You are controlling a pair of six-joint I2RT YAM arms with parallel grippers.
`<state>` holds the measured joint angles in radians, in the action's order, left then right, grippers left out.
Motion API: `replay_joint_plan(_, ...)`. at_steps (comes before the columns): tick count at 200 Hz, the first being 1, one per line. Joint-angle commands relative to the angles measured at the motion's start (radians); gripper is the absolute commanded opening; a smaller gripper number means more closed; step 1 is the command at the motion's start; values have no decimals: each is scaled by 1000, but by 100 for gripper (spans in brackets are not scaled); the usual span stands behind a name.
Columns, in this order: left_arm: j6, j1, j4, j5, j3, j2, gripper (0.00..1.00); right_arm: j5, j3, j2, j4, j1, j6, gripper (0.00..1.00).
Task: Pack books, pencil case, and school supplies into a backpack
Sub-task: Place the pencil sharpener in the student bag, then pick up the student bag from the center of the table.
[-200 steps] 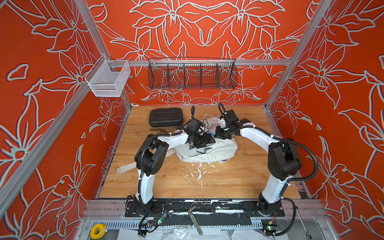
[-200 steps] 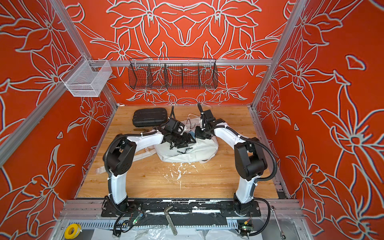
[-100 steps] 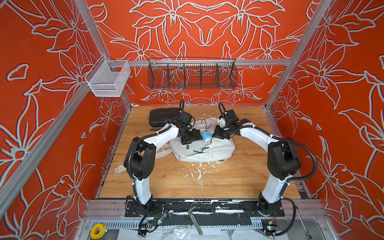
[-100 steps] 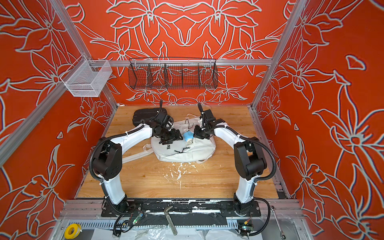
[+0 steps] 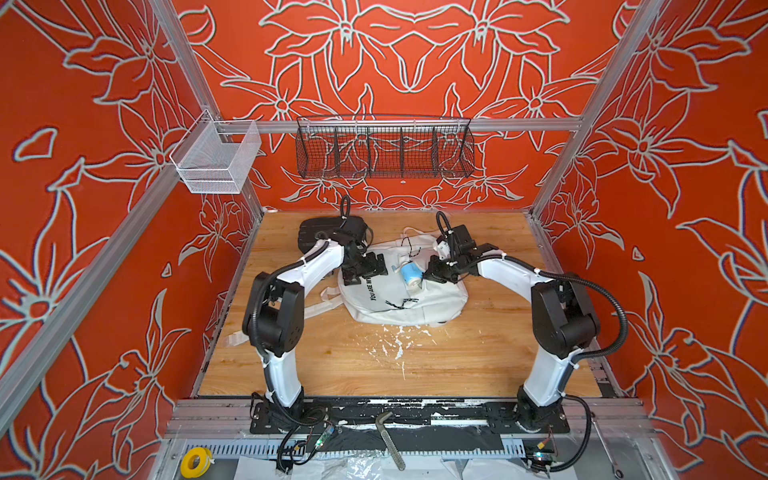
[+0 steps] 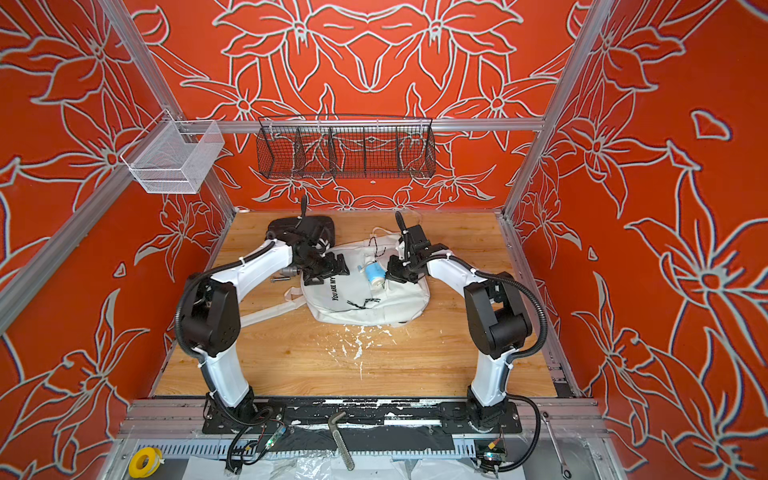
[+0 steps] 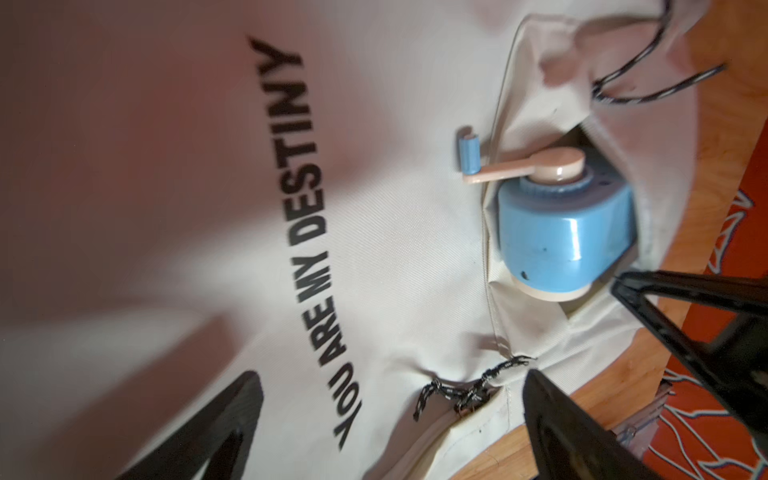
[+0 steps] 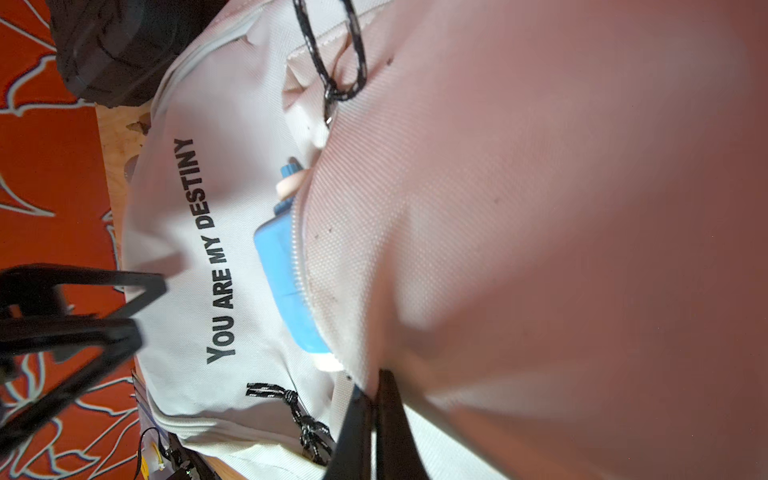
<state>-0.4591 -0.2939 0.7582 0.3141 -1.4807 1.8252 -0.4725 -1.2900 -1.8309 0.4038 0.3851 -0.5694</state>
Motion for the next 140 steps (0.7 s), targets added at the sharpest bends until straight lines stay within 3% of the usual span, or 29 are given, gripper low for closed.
replay_joint_plan(1, 76, 18, 142, -67, 34, -25, 97, -14, 6, -27, -22, 18, -20, 0)
replay_joint_plan(31, 55, 40, 135, -160, 174, -218, 97, -8, -3, -28, -5, 19, -5, 0)
replay_joint_plan(64, -12, 155, 44, -87, 372, -400, 97, -13, -18, -34, 4, 20, -1, 0)
replay_joint_plan(80, -38, 164, -79, -34, 461, -375, 97, -18, -25, -30, -1, 21, -3, 0)
replay_joint_plan(101, -48, 162, -151, 59, 422, -248, 100, -21, -44, -19, 18, 25, 4, 0)
replay_joint_plan(128, -59, 162, -293, 79, 416, -184, 91, -32, -43, 6, 20, 29, 4, 0)
replay_joint_plan(140, -48, 163, -321, 104, 395, -155, 74, -39, -47, 12, 20, 29, 5, 0)
